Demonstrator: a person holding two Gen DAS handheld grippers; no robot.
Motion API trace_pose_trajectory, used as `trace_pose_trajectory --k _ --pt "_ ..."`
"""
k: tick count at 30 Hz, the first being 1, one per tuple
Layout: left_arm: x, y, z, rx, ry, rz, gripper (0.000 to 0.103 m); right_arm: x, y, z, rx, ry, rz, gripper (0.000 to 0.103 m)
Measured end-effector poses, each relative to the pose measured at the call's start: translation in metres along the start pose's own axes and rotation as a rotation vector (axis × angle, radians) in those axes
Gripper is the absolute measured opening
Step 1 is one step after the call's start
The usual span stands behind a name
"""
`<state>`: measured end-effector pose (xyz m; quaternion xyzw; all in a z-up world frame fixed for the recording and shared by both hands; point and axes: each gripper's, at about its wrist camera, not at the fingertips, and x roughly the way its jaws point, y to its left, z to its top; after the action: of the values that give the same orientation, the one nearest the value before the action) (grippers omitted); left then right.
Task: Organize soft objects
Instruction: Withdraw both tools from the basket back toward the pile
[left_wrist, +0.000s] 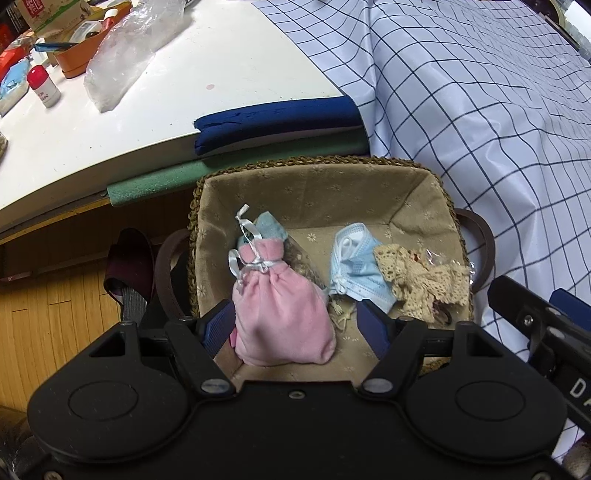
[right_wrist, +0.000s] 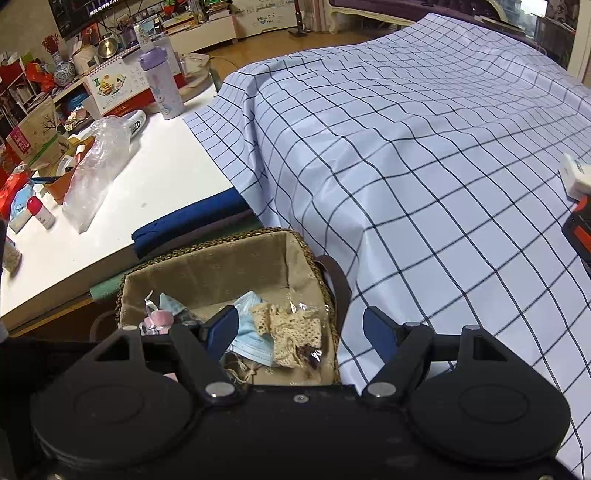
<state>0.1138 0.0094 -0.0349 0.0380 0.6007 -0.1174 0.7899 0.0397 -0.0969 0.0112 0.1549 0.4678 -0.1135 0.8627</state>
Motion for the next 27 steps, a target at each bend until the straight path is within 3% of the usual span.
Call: trace_pose_trajectory --k 11,27 --pt "-0.011 -0.004 -0.014 0.011 -0.004 0.001 0.068 -0.020 -0.017 -0.017 0.031 -0.016 -0.010 0.074" --pt "-0.065 -0.027 -0.054 0.093 -0.069 -0.010 0.069 -0.085 -0.044 -0.054 0.081 -0.069 -0.030 0.074"
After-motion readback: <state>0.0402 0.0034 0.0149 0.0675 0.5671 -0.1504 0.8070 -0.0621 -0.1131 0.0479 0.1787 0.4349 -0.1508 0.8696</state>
